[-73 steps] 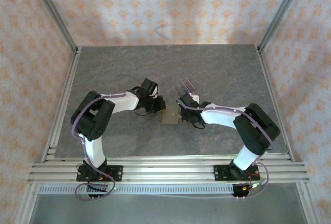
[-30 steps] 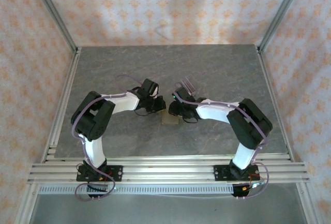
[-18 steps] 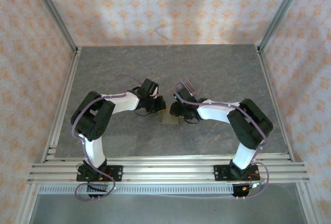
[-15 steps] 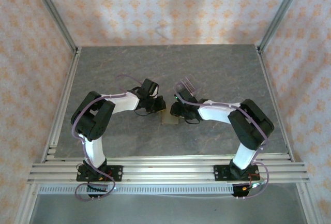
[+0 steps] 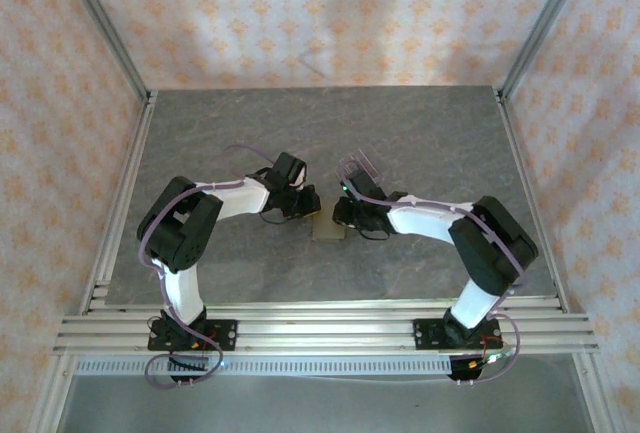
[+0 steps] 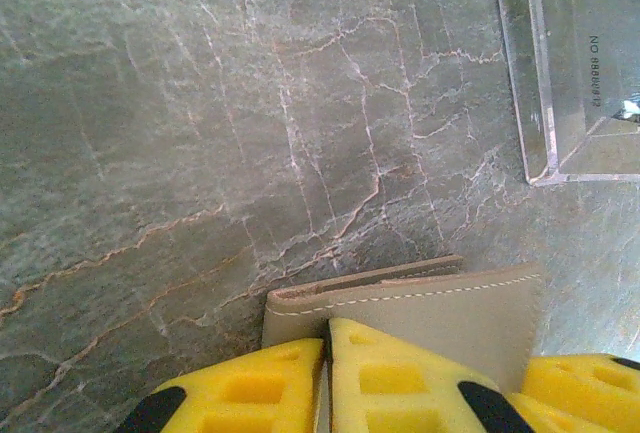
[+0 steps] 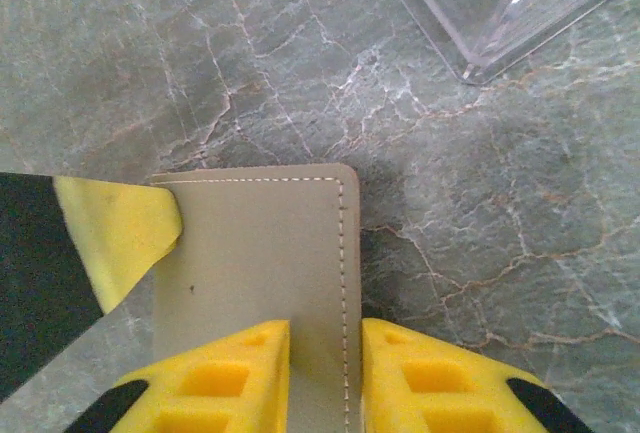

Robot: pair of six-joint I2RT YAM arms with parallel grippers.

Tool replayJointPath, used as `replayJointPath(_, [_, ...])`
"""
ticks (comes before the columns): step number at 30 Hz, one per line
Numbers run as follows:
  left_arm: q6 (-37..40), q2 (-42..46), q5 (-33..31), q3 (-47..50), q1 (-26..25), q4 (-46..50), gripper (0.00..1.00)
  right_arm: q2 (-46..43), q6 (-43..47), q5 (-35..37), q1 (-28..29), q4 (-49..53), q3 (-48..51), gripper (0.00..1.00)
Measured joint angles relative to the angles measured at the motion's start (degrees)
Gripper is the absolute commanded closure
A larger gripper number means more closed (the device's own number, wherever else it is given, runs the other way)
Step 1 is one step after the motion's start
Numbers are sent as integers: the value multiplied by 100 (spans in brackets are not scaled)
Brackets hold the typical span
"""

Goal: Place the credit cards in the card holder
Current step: Open the card holder at the center of the table.

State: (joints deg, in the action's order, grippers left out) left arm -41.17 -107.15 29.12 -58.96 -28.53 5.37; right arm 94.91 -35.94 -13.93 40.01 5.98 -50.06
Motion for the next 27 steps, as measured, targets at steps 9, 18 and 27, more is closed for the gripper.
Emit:
replayJointPath(9, [-63, 2, -26, 0, -26, -4, 88, -129, 35, 57, -9, 129, 0, 100])
replayJointPath(18, [-129, 297, 37, 149, -149, 9, 65, -673, 168, 275, 11, 428, 4, 100])
replayJointPath(27, [-76, 1325, -192, 323, -170, 584, 67, -1003, 549, 824, 9, 1344, -90, 100])
